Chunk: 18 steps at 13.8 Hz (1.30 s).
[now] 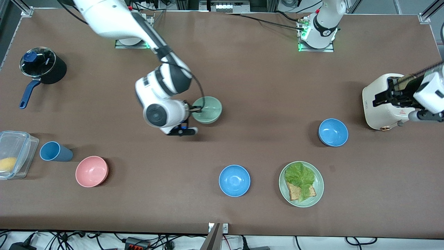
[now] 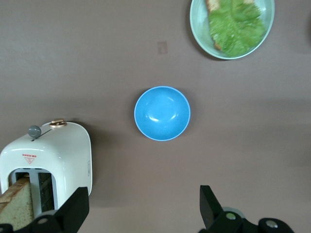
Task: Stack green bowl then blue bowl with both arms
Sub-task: 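Grasp the green bowl and slide it toward the table middle, then release the green bowl with the right gripper while the left gripper reaches the blue bowl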
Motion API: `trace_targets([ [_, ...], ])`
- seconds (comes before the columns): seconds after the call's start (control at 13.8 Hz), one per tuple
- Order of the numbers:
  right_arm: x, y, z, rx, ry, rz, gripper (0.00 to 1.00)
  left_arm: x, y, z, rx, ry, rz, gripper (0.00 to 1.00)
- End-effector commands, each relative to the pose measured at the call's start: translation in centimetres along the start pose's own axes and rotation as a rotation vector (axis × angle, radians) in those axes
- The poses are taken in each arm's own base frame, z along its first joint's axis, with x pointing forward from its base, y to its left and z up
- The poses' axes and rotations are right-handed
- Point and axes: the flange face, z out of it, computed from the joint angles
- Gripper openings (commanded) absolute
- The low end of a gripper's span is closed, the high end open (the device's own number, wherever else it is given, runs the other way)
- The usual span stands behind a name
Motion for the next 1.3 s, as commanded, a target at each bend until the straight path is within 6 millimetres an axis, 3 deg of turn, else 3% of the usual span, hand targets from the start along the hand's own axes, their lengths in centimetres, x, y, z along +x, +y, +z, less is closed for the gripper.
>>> trace_targets([
  [0.0, 0.5, -2.3, 3.1, 0.009, 0.029, 0.039, 0.00, 0.1, -0.3, 0.5, -0.030, -0.013, 0.002, 1.00],
  [0.22, 0.2, -3.8, 6.0, 0.001, 0.022, 0.064, 0.00, 0.6, -0.7, 2.1, -0.037, -0.040, 0.013, 1.00],
  [0.36, 0.0, -4.0, 6.0, -0.001, 0.013, 0.063, 0.00, 1.0, -0.7, 3.0, -0.054, -0.044, 0.010, 1.00],
  [0.51, 0.0, -3.9, 6.0, 0.008, 0.008, 0.069, 0.04, 0.8, -0.7, 6.0, -0.080, -0.032, -0.004, 1.00],
  [0.58, -0.1, -4.0, 6.0, 0.014, 0.002, 0.082, 0.65, 0.5, -0.8, 7.5, -0.075, -0.012, -0.006, 1.00],
  [0.65, -0.1, -4.0, 5.7, 0.014, 0.005, 0.087, 1.00, 0.3, -0.6, 9.3, -0.071, 0.004, -0.007, 1.00],
  [0.79, -0.2, -4.5, 4.8, 0.025, 0.017, 0.083, 1.00, 0.3, -0.4, 12.1, -0.062, 0.049, 0.014, 1.00],
  [1.01, -0.4, -5.7, 0.4, -0.001, 0.041, 0.074, 1.00, 0.3, -0.9, 16.8, -0.051, 0.106, 0.077, 1.00],
  [1.16, -0.3, -5.1, -4.8, -0.039, 0.072, 0.061, 1.00, 0.8, -1.9, 19.9, -0.062, 0.074, 0.094, 1.00],
  [1.23, 0.2, -3.7, -7.3, -0.064, 0.100, 0.075, 1.00, 1.2, -2.7, 21.0, -0.064, 0.077, 0.110, 1.00],
])
